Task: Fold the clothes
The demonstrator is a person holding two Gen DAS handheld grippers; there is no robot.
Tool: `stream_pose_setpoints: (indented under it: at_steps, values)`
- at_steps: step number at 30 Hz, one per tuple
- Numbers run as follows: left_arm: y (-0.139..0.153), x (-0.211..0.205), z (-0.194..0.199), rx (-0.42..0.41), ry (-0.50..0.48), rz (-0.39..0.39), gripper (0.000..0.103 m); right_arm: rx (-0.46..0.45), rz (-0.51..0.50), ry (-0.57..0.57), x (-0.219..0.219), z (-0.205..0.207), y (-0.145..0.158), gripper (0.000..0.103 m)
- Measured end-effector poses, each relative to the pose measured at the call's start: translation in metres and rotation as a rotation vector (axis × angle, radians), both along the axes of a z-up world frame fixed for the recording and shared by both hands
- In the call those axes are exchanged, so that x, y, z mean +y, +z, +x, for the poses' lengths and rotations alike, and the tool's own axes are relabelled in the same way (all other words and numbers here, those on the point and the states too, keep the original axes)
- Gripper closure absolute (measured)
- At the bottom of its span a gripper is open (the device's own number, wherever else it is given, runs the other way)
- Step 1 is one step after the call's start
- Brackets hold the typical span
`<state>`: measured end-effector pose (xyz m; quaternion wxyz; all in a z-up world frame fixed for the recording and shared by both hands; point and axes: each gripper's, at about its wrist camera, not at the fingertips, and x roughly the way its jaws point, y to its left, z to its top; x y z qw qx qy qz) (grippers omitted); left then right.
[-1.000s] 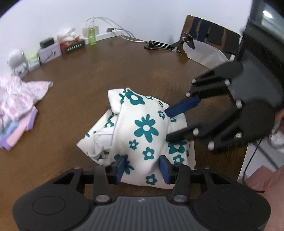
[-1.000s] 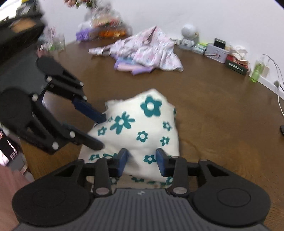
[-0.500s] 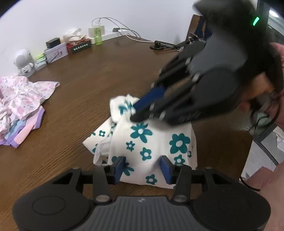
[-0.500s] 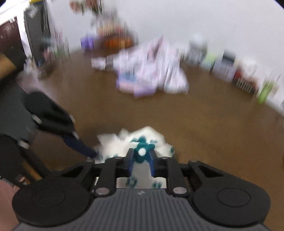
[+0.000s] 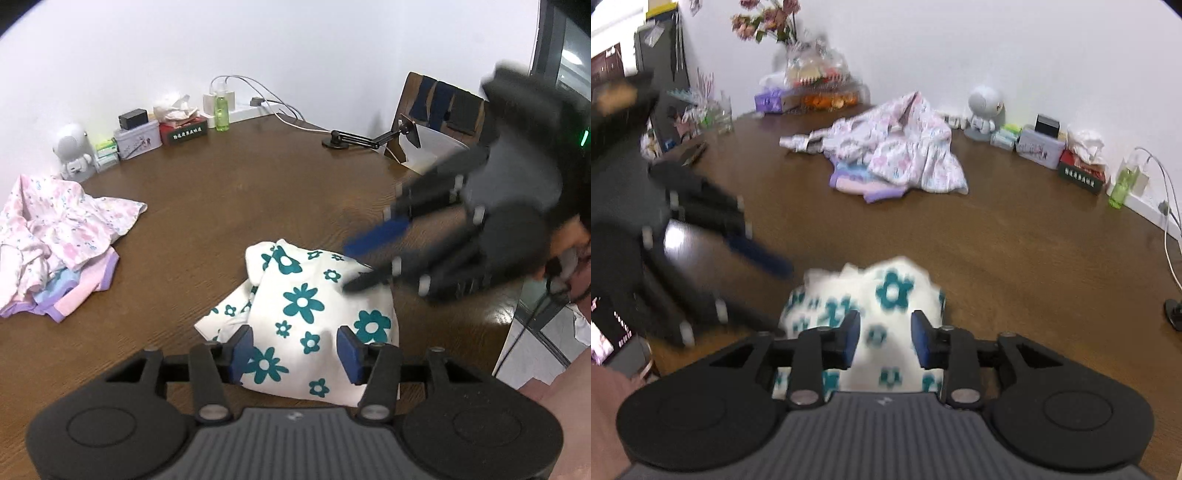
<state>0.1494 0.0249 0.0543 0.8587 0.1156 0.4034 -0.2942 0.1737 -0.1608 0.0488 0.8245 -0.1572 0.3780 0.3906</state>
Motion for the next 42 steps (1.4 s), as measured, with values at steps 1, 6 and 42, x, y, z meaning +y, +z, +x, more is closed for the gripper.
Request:
stream_pose_setpoints:
  at_steps: [1, 6, 42]
  values:
    - [0.0, 0.001, 0.0, -0.001, 0.003, -0.001, 0.054, 0.029, -0.02, -0.001, 0.001, 0.0, -0.011, 0.072]
    - [0.0, 0.004, 0.01, 0.011, 0.024, 0.011, 0.053, 0.014, -0.025, -0.016, 0.004, -0.004, -0.023, 0.071]
    - [-0.06, 0.022, 0.137, 0.417, -0.22, -0.166, 0.046, 0.465, 0.482, -0.695, -0.054, -0.02, -0.063, 0.039]
